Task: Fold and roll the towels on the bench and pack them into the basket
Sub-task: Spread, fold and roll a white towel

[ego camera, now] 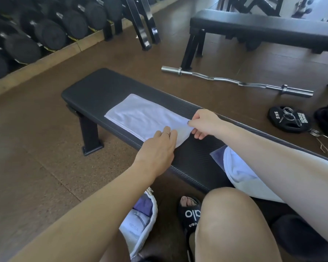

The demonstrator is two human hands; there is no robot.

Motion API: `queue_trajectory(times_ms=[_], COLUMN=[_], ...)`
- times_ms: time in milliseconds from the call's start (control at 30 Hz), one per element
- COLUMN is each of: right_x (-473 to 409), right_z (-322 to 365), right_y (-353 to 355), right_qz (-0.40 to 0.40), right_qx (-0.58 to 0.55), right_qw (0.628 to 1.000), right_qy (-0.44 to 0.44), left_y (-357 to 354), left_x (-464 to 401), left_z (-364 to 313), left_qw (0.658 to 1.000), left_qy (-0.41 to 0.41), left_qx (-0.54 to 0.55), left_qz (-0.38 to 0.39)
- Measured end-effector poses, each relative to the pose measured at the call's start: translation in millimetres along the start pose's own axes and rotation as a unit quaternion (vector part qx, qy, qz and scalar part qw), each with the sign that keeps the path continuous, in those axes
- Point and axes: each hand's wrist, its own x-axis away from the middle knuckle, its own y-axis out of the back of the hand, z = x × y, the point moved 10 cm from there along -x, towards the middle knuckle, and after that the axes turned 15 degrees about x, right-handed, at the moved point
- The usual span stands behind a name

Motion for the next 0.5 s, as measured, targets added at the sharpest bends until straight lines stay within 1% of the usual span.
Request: queue_trajectory(times_ms=[67,167,367,500], right_x=[3,9,15,16], right_z=[0,-1,-5,-10], right_y=[5,5,3,2], right_qz=[-0.027,-0.04,-0.051,-0.065], right_qx=[0.003,0.024,0.026,-0.002], right_qw=[1.0,0.999,0.998,0.998], right_qy=[0.006,0.012,0.011,0.0], left_y=[-1,-7,-11,-10], left_x=[3,7,10,14], left_z=[-1,-1,-5,-8], left_qw=[1.0,0.999,0.997,0.995], left_qy=[0.0,-0.003,-0.01,-0.026], left_qx=[-0.003,-0.015,-0.048,-0.068], left_qz=[0.02,0.043,0.056,0.066])
